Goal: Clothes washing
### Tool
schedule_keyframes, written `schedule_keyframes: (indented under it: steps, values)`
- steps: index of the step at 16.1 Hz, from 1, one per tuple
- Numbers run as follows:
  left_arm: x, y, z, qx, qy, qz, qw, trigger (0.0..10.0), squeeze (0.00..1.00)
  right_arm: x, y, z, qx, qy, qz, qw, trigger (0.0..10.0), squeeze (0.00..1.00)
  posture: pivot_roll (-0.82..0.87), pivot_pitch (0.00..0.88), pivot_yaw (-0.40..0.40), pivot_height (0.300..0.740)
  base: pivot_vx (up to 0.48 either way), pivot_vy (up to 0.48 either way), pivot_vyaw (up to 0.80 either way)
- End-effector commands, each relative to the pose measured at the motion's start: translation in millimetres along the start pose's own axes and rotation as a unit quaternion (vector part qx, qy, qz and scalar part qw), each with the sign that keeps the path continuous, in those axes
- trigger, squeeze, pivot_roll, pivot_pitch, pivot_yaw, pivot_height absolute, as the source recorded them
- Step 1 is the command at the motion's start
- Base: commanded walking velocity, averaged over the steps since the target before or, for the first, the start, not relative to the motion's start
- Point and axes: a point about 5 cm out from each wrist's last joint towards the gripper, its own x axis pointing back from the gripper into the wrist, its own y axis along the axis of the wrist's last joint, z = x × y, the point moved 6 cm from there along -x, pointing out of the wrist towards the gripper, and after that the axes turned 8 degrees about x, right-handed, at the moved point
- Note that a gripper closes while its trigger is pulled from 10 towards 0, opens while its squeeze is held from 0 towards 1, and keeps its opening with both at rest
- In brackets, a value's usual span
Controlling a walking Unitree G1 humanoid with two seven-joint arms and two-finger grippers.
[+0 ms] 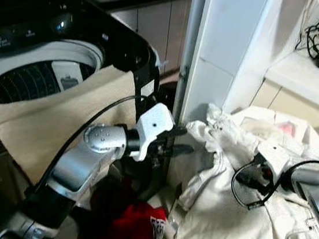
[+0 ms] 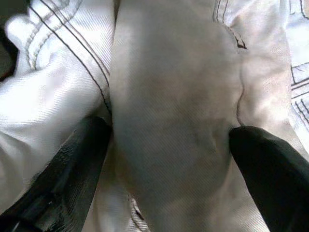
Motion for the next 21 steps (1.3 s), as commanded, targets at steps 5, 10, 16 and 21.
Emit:
schedule_keyframes:
  steps: [5, 10, 16, 21]
  values:
    - [2.9, 0.5, 1.4, -0.004, 0.014, 0.008, 1.000, 10.0, 0.00, -6.0, -4.7, -7.0, 0.005, -0.010, 0.000, 1.000, 0.0, 0.00, -0.11, 0.000, 0.047, 0.740, 0.000, 0.000, 0.00]
    - [5.7, -1.7, -8.2, -0.008, -0.021, 0.019, 1.000, 10.0, 0.00, -2.9, -2.0, -16.4, 0.011, -0.022, -0.006, 1.000, 0.0, 0.00, -0.11, 0.000, 0.049, 0.740, 0.000, 0.000, 0.00]
    - [6.9, -1.1, -9.1, -0.004, -0.023, 0.018, 1.000, 10.0, 0.00, -2.8, 0.4, -20.8, 0.019, -0.021, -0.007, 1.000, 0.0, 0.00, -0.11, 0.000, 0.036, 0.740, 0.000, 0.000, 0.00]
    - [6.5, 0.6, -4.7, -0.009, -0.007, 0.011, 1.000, 10.0, 0.00, 1.9, 2.0, -26.5, 0.006, -0.028, -0.016, 0.999, 0.0, 0.00, -0.11, 0.000, 0.036, 0.740, 0.000, 0.000, 0.00]
